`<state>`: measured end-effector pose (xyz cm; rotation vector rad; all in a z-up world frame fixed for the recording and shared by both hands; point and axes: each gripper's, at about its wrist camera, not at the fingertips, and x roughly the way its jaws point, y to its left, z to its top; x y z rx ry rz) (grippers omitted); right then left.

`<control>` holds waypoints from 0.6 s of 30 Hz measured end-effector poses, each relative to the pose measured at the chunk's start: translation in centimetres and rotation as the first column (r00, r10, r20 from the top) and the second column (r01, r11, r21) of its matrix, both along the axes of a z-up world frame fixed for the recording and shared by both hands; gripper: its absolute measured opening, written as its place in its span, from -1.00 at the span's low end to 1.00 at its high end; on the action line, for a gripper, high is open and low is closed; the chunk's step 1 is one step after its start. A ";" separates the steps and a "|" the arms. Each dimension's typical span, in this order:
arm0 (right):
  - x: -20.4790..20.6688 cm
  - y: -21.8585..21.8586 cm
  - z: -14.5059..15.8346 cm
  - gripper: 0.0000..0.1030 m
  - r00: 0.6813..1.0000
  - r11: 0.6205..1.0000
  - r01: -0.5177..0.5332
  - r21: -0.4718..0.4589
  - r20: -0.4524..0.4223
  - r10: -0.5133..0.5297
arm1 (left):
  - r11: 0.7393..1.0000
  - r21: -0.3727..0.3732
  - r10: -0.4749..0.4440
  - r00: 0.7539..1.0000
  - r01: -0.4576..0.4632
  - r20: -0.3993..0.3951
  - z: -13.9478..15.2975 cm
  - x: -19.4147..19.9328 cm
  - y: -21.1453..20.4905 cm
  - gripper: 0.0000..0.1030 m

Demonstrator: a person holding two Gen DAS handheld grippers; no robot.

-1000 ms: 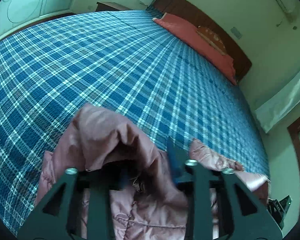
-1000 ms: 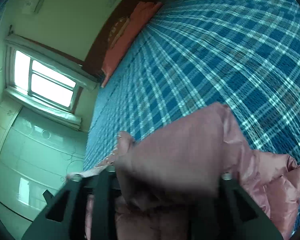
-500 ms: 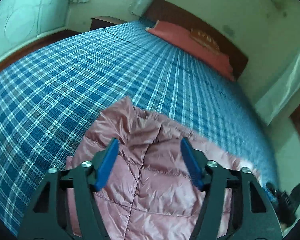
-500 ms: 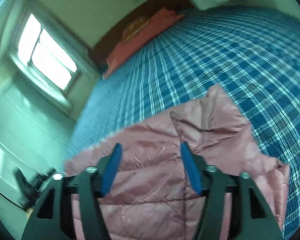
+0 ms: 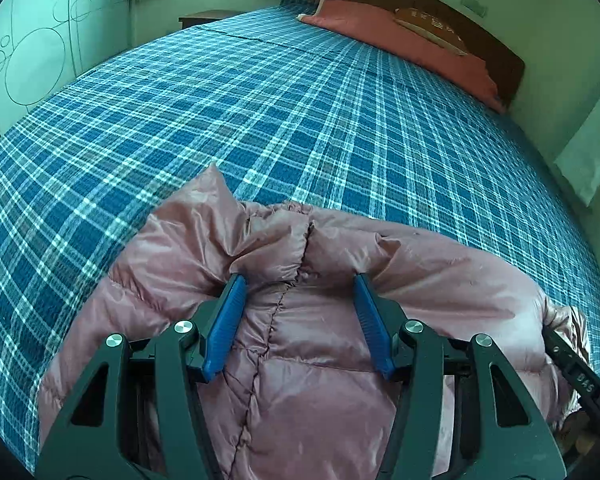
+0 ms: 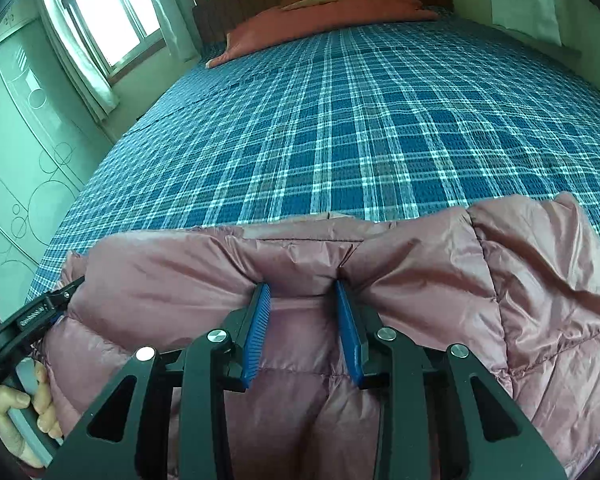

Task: Fold large clothes
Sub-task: 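Grasp the folded jacket edge with both tools side by side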

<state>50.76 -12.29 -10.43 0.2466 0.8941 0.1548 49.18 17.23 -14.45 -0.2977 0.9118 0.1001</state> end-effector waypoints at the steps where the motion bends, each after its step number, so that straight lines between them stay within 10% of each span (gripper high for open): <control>1: -0.2 -0.3 0.5 -0.35 1.000 1.000 -0.002 0.001 0.008 0.002 | 1.000 -0.009 -0.002 1.000 0.002 0.012 0.4 -0.2 0.1 0.08; 9: -1.0 -9.9 -0.6 -0.35 0.961 0.961 0.275 0.007 -0.037 -0.274 | 0.980 -0.160 0.122 0.992 -0.119 0.012 -0.1 -0.4 4.7 0.10; 18: -3.4 -14.6 -1.0 -0.32 0.951 0.938 0.307 0.160 -0.076 -0.299 | 0.979 -0.185 0.085 0.996 -0.083 0.005 0.5 -1.6 5.6 0.11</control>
